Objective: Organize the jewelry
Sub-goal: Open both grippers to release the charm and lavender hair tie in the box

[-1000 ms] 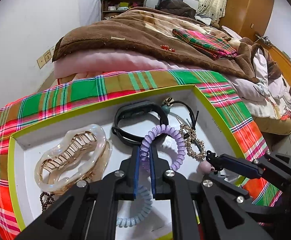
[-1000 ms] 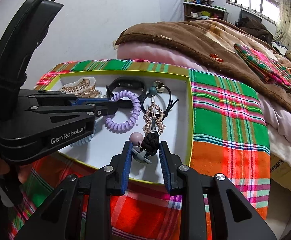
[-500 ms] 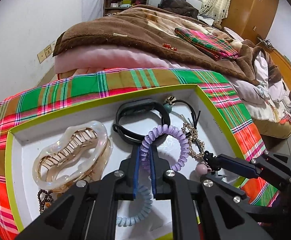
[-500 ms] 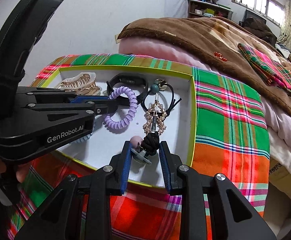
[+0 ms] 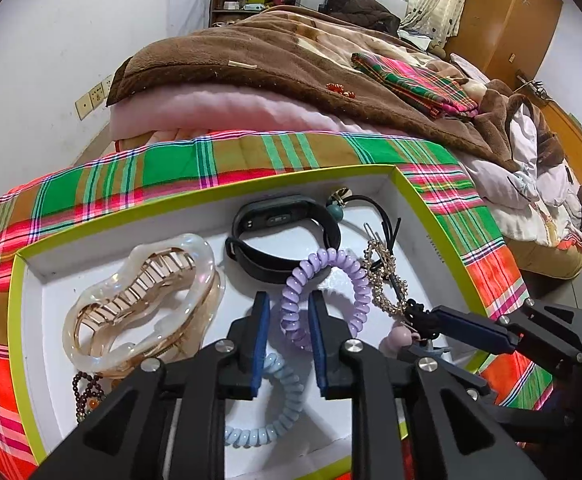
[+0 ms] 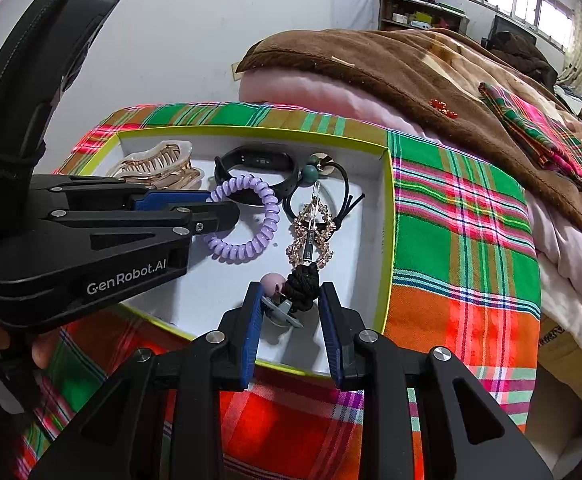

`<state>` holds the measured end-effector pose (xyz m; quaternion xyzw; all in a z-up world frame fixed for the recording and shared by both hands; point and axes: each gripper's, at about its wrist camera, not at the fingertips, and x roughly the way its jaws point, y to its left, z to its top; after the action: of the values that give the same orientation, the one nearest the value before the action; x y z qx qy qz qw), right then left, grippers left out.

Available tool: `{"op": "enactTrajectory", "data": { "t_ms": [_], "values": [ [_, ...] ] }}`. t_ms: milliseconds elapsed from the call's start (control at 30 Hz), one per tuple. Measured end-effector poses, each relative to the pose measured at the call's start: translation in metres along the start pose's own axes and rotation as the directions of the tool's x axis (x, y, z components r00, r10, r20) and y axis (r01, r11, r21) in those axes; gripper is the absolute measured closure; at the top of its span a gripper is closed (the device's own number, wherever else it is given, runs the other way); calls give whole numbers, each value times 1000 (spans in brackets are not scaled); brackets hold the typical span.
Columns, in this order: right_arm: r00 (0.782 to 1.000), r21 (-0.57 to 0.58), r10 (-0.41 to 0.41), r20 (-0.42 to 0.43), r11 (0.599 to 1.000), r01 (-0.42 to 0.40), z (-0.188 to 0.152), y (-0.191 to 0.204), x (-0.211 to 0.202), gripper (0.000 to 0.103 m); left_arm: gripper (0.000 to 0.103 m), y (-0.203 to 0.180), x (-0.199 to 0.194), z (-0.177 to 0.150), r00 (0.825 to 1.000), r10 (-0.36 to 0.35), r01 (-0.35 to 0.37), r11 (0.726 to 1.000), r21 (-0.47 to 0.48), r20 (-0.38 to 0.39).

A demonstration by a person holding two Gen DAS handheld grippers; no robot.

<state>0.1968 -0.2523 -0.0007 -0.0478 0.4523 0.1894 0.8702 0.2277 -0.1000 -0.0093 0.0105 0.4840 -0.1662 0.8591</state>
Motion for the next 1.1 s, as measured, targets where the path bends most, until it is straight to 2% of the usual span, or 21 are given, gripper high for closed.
{"op": "enactTrajectory", "data": {
  "t_ms": [233, 400, 467, 567, 667, 1100],
  "values": [
    [1000, 4, 0, -1, 1000, 0, 0, 0, -1, 74, 72, -1, 0, -1, 1000, 2, -2, 1000, -1, 0],
    [1000, 11, 1, -5, 1000, -1, 0, -1, -1, 73, 71, 0, -2, 0, 1000, -1, 1, 1000, -12, -3],
    [1000, 16, 5, -6, 1000, -5, 0, -2, -1, 73, 67, 1, -3, 0, 1000, -1, 1, 1000, -13, -2],
    [1000, 31, 8, -8, 999, -8, 0, -5, -1, 65, 63, 0, -6, 0, 1000, -4, 4, 1000, -17, 5],
    [1000, 48, 28, -6, 998, -28, -1, -6, -2, 64, 62, 0, -10, 0, 1000, -2, 2, 1000, -15, 9],
    [1000, 74, 15, 12, 997, -16, -4, -5, -9, 64, 57, 1, -32, -4, 999, 19, -18, 999, -35, 40]
  ]
}}
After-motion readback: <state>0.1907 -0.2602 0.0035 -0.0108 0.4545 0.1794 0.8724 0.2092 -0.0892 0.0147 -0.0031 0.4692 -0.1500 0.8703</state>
